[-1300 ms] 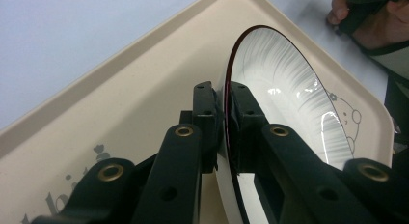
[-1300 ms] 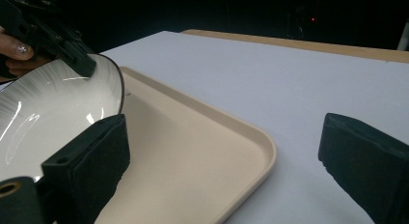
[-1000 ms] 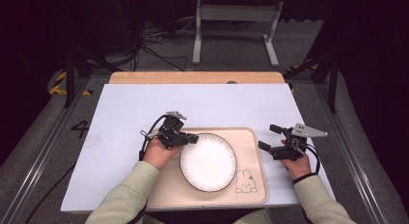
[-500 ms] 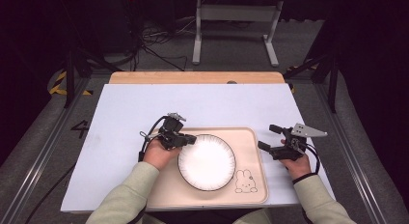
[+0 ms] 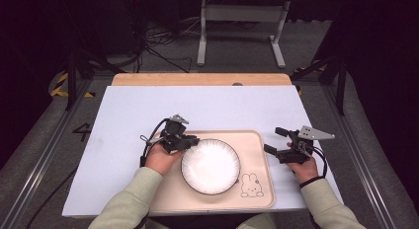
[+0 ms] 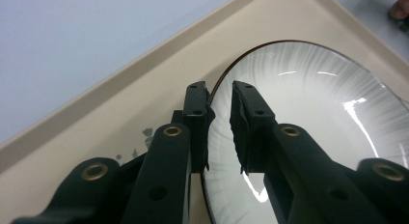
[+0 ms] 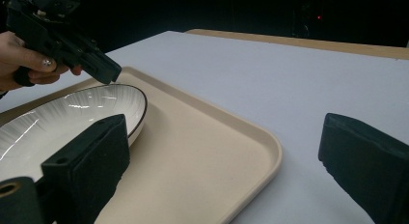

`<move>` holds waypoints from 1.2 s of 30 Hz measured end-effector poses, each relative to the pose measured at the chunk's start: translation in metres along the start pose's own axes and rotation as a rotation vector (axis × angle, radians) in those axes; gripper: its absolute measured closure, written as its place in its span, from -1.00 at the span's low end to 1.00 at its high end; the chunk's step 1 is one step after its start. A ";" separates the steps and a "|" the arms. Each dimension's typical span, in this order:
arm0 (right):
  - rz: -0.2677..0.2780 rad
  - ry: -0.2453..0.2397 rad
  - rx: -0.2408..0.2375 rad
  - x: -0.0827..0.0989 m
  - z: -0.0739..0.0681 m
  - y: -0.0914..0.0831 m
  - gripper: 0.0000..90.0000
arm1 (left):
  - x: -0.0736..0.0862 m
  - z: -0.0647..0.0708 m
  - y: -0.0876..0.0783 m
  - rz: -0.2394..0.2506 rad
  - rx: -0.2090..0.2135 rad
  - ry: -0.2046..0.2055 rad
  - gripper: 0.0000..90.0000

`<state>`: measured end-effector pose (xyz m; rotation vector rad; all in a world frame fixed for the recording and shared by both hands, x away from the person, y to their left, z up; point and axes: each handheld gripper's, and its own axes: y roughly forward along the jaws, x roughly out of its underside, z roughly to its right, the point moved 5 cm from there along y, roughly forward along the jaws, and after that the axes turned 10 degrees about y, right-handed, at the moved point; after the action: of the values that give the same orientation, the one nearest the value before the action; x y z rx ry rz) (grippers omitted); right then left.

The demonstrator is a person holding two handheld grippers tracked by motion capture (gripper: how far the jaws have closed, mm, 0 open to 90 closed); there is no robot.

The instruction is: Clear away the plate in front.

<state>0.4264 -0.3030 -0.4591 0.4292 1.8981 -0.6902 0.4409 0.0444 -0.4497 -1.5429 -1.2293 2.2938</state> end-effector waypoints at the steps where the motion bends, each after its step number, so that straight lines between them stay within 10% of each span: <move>1: -0.002 -0.002 -0.002 0.000 0.000 0.000 -0.91 | -0.002 0.002 -0.003 0.020 0.001 0.009 0.65; 14: -0.010 0.010 0.001 0.001 0.000 0.001 -0.93 | -0.012 0.020 -0.030 0.201 0.064 0.073 0.08; 23: -0.014 0.018 0.004 0.001 0.000 0.001 -0.94 | -0.008 0.027 -0.046 0.293 0.051 0.171 -0.20; 34: -0.019 0.021 0.004 0.002 0.000 0.000 -0.94 | 0.005 0.024 -0.070 0.418 0.015 0.160 -0.33; 36: -0.021 0.021 0.005 0.002 0.000 0.000 -0.94 | 0.011 0.023 -0.074 0.420 -0.018 0.208 -0.37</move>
<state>0.4258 -0.3028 -0.4607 0.4214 1.9232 -0.7069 0.3928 0.0861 -0.4040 -2.1561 -0.9480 2.2682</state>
